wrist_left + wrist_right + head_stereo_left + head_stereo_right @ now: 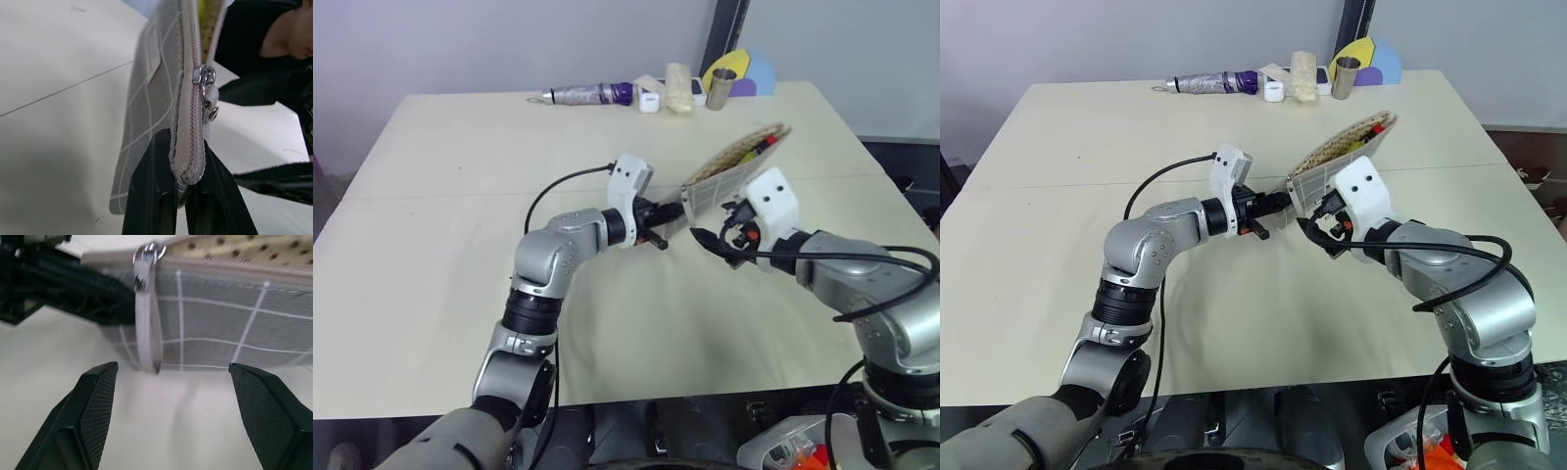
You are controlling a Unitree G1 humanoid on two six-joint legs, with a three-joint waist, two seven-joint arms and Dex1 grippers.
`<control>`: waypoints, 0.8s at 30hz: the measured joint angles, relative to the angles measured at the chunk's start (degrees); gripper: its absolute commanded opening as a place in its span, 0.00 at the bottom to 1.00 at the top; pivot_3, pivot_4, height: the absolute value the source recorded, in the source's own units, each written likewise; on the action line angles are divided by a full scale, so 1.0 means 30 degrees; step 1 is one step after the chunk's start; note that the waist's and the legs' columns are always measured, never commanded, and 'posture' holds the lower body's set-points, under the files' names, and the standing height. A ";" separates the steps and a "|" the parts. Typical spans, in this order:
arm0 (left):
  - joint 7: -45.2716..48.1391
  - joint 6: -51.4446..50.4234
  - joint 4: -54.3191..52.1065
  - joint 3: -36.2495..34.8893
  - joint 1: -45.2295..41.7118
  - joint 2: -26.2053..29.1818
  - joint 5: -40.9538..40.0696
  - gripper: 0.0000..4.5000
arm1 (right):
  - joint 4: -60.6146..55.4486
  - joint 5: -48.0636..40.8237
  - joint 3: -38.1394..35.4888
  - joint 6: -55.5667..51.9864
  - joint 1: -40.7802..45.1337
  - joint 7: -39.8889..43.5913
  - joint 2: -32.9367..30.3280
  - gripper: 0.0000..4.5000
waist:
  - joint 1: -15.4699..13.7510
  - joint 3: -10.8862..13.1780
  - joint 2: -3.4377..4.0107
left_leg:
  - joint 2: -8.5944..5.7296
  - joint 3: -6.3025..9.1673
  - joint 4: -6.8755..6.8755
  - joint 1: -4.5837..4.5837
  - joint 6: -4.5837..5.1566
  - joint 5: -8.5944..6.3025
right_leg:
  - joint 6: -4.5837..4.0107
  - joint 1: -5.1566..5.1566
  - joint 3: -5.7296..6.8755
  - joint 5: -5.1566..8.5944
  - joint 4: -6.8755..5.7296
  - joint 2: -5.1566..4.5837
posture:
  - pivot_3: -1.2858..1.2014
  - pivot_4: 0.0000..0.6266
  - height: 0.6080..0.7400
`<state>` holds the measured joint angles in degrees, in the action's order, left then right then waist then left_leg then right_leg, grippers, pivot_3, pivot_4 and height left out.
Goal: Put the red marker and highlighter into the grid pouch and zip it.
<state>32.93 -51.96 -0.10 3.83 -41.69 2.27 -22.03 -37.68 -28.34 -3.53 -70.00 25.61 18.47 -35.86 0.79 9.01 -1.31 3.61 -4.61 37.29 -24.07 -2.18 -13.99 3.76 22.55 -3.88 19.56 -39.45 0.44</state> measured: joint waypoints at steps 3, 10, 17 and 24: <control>-0.0151 -0.0081 -0.0176 0.0086 0.0076 -0.0024 -0.0058 0.00 | 0.0552 0.0039 0.0071 0.0224 0.0060 -0.0274 0.1043 0.83 | 0.0014 0.0000 0.0000 | 0.0000 0.0001 0.0001 0.0000 0.0000 0.0000 | 0.0000 0.0001 0.0000 0.0000 -0.0002 0.0002 | 0.52 0.24 1.00; -0.0371 -0.0161 -0.0306 0.0385 0.0160 -0.0040 -0.0432 0.00 | 0.1352 0.0269 0.0579 0.0752 0.0065 -0.0437 0.1851 0.19 | 0.0023 0.0000 0.0000 | 0.0000 0.0000 0.0000 -0.0004 0.0004 -0.0003 | 0.0000 0.0007 0.0001 0.0000 -0.0002 0.0002 | 0.52 0.24 1.00; -0.0439 0.0332 -0.0357 0.0907 0.0350 0.0774 -0.0227 0.00 | 0.1392 0.0501 0.0897 0.0817 0.0064 0.0040 0.0565 0.02 | 0.0017 0.0000 0.0000 | -0.0002 -0.0002 -0.0004 -0.0010 0.0007 -0.0004 | 0.0000 0.0014 0.0000 0.0000 0.0000 0.0000 | 0.52 0.24 1.00; 0.1607 0.7043 0.0551 0.4539 0.1224 0.4348 0.3542 0.00 | 0.0927 0.0368 -0.0310 0.0660 0.0358 0.1504 -0.2844 0.02 | 0.0030 -0.0002 0.0007 | 0.0000 -0.0013 -0.0021 -0.0007 0.0022 -0.0012 | -0.0004 0.0025 -0.0008 -0.0001 0.0003 -0.0003 | 0.52 0.24 1.00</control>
<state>37.76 -30.83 1.55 17.45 -38.02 15.32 -11.40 -34.90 -27.23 -4.47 -68.01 26.68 22.98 -44.39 0.88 9.00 -1.29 3.61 -4.65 37.22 -24.09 -2.11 -14.03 3.75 22.62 -3.91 19.55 -39.44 0.43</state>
